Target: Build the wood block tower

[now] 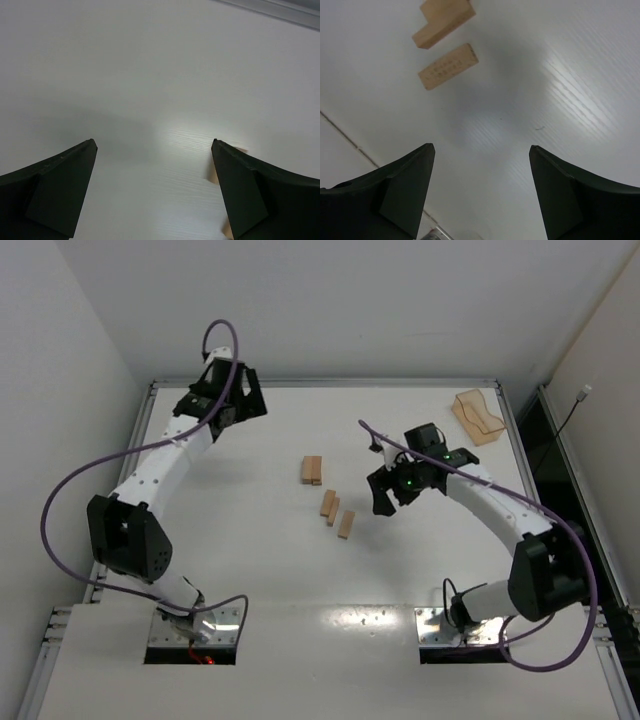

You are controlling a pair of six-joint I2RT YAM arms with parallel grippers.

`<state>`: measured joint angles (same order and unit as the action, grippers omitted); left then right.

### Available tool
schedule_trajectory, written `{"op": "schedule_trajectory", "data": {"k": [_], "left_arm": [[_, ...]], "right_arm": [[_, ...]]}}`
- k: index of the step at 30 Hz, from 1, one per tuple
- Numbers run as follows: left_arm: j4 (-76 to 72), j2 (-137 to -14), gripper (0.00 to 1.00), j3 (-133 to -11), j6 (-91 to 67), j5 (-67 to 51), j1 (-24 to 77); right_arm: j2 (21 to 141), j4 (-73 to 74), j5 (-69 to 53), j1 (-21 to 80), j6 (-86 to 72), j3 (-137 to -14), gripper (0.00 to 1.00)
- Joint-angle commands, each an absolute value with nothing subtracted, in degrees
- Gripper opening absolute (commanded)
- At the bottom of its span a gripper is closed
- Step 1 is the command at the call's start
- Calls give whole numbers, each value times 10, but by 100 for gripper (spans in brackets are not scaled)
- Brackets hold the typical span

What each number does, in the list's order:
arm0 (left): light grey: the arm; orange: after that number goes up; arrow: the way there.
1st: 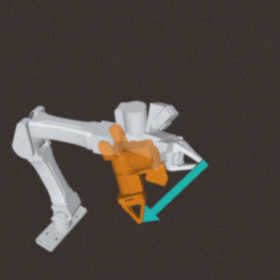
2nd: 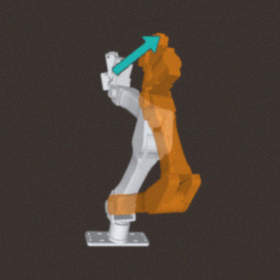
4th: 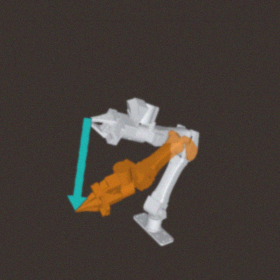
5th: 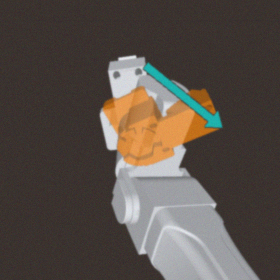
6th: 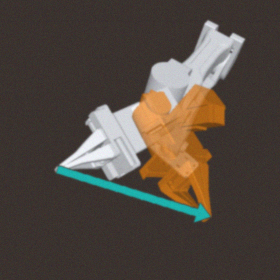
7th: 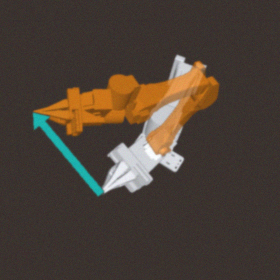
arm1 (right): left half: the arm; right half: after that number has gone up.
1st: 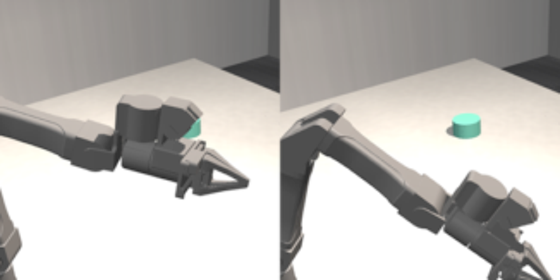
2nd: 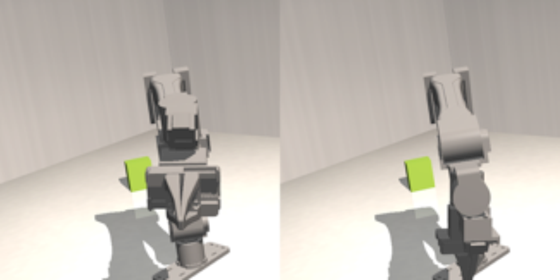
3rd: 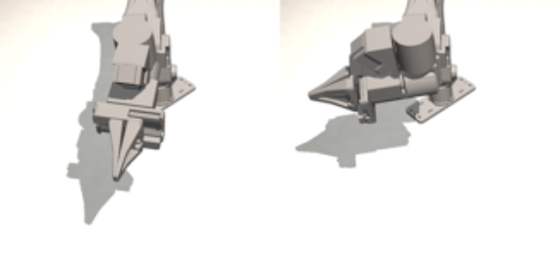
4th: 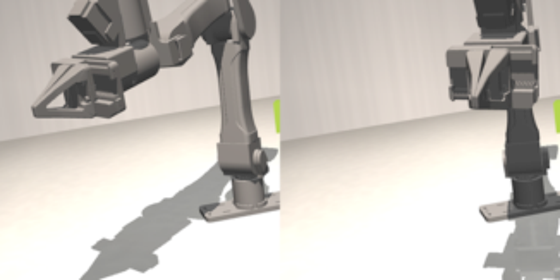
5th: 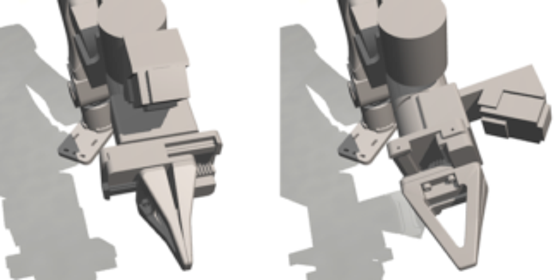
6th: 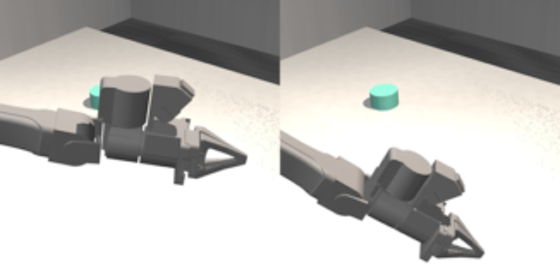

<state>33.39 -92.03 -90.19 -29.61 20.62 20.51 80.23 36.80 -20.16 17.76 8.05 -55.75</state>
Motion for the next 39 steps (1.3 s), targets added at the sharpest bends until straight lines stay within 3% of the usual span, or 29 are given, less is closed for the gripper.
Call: {"op": "schedule_trajectory", "data": {"k": [1,15,20,23,29,39], "left_arm": [[349,-892,99,-874,-294,221,157],[349,-807,99,-789,-288,208,49],[349,-796,99,-784,-288,190,29],[349,-796,99,-779,-294,185,16],[349,-791,99,-773,-299,173,5],[349,-791,99,-757,-299,160,0]], "right_arm": [[820,336,-215,228,8,-590,74],[995,293,-120,352,-196,-719,71],[1032,298,-101,364,-227,-749,71],[1050,316,-63,369,-246,-755,62],[1075,337,-5,369,-265,-755,57],[1125,332,-23,369,-281,-794,57]]}}
